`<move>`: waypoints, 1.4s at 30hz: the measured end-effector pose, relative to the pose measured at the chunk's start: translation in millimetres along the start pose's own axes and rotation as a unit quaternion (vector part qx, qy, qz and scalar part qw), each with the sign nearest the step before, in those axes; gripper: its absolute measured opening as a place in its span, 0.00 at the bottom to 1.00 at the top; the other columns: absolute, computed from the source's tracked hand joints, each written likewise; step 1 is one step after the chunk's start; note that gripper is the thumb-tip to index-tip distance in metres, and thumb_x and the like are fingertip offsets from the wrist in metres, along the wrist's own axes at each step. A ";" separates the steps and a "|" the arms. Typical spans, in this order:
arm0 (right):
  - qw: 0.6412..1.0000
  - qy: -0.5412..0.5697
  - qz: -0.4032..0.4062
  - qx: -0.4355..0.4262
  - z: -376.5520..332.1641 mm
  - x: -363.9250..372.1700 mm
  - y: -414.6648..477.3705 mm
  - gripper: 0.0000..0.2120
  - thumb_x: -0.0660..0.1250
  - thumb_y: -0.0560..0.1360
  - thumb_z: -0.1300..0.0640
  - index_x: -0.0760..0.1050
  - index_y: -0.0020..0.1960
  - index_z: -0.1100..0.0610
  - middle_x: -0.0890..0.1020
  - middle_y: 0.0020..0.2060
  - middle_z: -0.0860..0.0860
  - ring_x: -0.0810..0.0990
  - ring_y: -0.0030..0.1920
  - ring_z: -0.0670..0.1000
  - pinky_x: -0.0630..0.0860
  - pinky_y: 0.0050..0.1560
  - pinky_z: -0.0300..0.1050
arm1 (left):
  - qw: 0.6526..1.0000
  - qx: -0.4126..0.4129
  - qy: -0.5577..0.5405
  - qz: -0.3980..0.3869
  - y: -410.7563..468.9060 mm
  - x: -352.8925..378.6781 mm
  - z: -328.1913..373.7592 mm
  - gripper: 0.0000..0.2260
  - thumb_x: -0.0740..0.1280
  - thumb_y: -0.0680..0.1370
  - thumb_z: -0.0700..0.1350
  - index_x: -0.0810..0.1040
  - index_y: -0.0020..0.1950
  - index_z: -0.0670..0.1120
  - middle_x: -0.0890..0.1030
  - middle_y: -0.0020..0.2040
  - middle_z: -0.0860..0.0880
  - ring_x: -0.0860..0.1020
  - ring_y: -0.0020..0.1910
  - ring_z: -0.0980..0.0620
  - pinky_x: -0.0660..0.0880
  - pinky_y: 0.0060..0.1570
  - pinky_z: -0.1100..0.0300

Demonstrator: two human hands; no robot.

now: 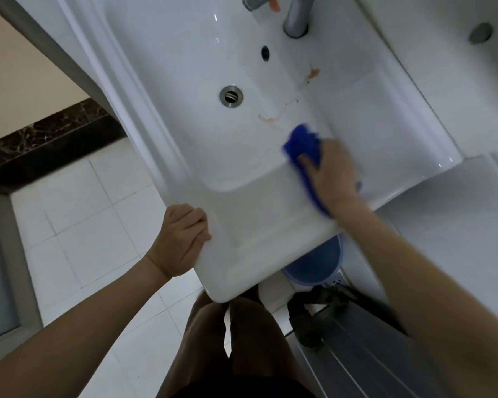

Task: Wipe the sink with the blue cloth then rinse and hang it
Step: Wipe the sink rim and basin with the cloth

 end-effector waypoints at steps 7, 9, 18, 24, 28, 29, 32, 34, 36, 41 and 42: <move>0.991 -0.044 0.091 0.087 25.1 -3.8 32.9 0.20 0.61 0.80 0.47 0.71 0.57 0.65 0.77 0.54 0.61 0.76 0.52 0.60 0.69 0.49 0.47 | 1.000 -0.007 -0.008 0.003 1.6 0.3 1.0 0.16 0.57 0.79 0.40 0.76 0.33 0.38 0.78 0.38 0.44 0.70 0.36 0.44 0.66 0.47 0.50; 0.996 0.008 0.048 0.069 -17.3 24.3 9.3 0.20 0.61 0.80 0.47 0.72 0.58 0.64 0.78 0.53 0.60 0.77 0.52 0.60 0.70 0.50 0.49 | 1.000 -0.005 -0.006 -0.006 1.4 0.4 1.7 0.16 0.57 0.79 0.40 0.76 0.34 0.39 0.78 0.39 0.44 0.71 0.36 0.43 0.67 0.47 0.49; 0.990 0.059 -0.107 -0.075 -46.9 47.6 -47.0 0.18 0.64 0.78 0.43 0.71 0.51 0.60 0.73 0.44 0.50 0.71 0.42 0.50 0.64 0.43 0.42 | 1.000 0.003 0.017 -0.011 0.0 1.5 -1.6 0.14 0.59 0.79 0.40 0.78 0.36 0.38 0.79 0.40 0.43 0.69 0.40 0.46 0.65 0.49 0.53; 0.990 0.002 0.087 0.112 54.5 -12.9 29.7 0.22 0.62 0.79 0.46 0.70 0.62 0.63 0.77 0.59 0.59 0.76 0.55 0.58 0.68 0.51 0.44 | 1.000 0.000 0.005 0.001 -0.8 1.8 0.1 0.15 0.58 0.78 0.39 0.75 0.34 0.38 0.77 0.38 0.44 0.69 0.37 0.45 0.66 0.46 0.50; 0.990 0.032 0.066 0.124 1.6 20.2 -0.4 0.20 0.61 0.80 0.45 0.71 0.59 0.62 0.77 0.55 0.57 0.75 0.50 0.55 0.68 0.47 0.44 | 1.000 -0.011 0.002 -0.004 0.5 1.3 0.1 0.14 0.59 0.78 0.39 0.74 0.34 0.39 0.76 0.38 0.44 0.69 0.37 0.45 0.65 0.46 0.51; 0.993 0.055 0.033 0.096 -21.3 34.8 -15.5 0.20 0.61 0.80 0.45 0.71 0.58 0.61 0.77 0.53 0.57 0.74 0.48 0.53 0.69 0.47 0.45 | 1.000 -0.010 0.004 -0.006 -0.1 0.9 0.6 0.14 0.58 0.78 0.39 0.75 0.34 0.39 0.76 0.38 0.44 0.69 0.37 0.45 0.65 0.47 0.51; 0.994 0.082 -0.066 -0.009 -78.2 65.2 -59.9 0.19 0.61 0.80 0.44 0.72 0.57 0.60 0.77 0.51 0.54 0.76 0.48 0.52 0.73 0.49 0.46 | 1.000 -0.004 0.009 -0.019 0.8 0.5 2.0 0.14 0.58 0.79 0.39 0.77 0.35 0.39 0.78 0.39 0.43 0.68 0.40 0.46 0.63 0.49 0.54; 0.990 0.072 -0.112 -0.046 -90.7 69.3 -75.2 0.17 0.61 0.80 0.45 0.71 0.56 0.59 0.77 0.49 0.52 0.76 0.46 0.51 0.74 0.47 0.44 | 0.999 -0.002 0.015 -0.039 1.8 -1.7 3.9 0.15 0.57 0.79 0.40 0.78 0.36 0.39 0.78 0.39 0.43 0.68 0.42 0.48 0.63 0.50 0.55; 0.987 0.066 -0.142 -0.039 -86.9 61.6 -78.6 0.16 0.61 0.80 0.46 0.71 0.56 0.59 0.77 0.50 0.52 0.76 0.45 0.51 0.72 0.45 0.43 | 0.997 -0.002 0.034 -0.073 2.0 -4.6 7.1 0.15 0.57 0.79 0.41 0.77 0.37 0.41 0.77 0.40 0.44 0.69 0.41 0.47 0.64 0.50 0.55; 0.981 -0.035 -0.187 0.045 -61.5 27.5 -96.8 0.14 0.61 0.80 0.48 0.73 0.56 0.59 0.79 0.48 0.54 0.80 0.47 0.55 0.74 0.45 0.47 | 0.984 -0.003 0.088 -0.157 3.9 -16.5 19.7 0.13 0.57 0.80 0.44 0.75 0.39 0.43 0.74 0.39 0.47 0.69 0.39 0.46 0.66 0.50 0.56; 0.979 -0.031 -0.188 0.073 -56.6 20.6 -105.3 0.14 0.61 0.80 0.48 0.73 0.53 0.60 0.79 0.46 0.54 0.80 0.46 0.55 0.73 0.44 0.46 | 0.981 -0.006 0.091 -0.171 2.9 -19.5 22.7 0.13 0.57 0.80 0.45 0.75 0.39 0.44 0.74 0.39 0.47 0.69 0.39 0.46 0.67 0.50 0.55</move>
Point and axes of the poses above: each hand's wrist, its own y-axis towards the middle knuckle, its own x-axis out of the palm, z = x × y, the point moved 5 cm from there along y, towards the middle knuckle
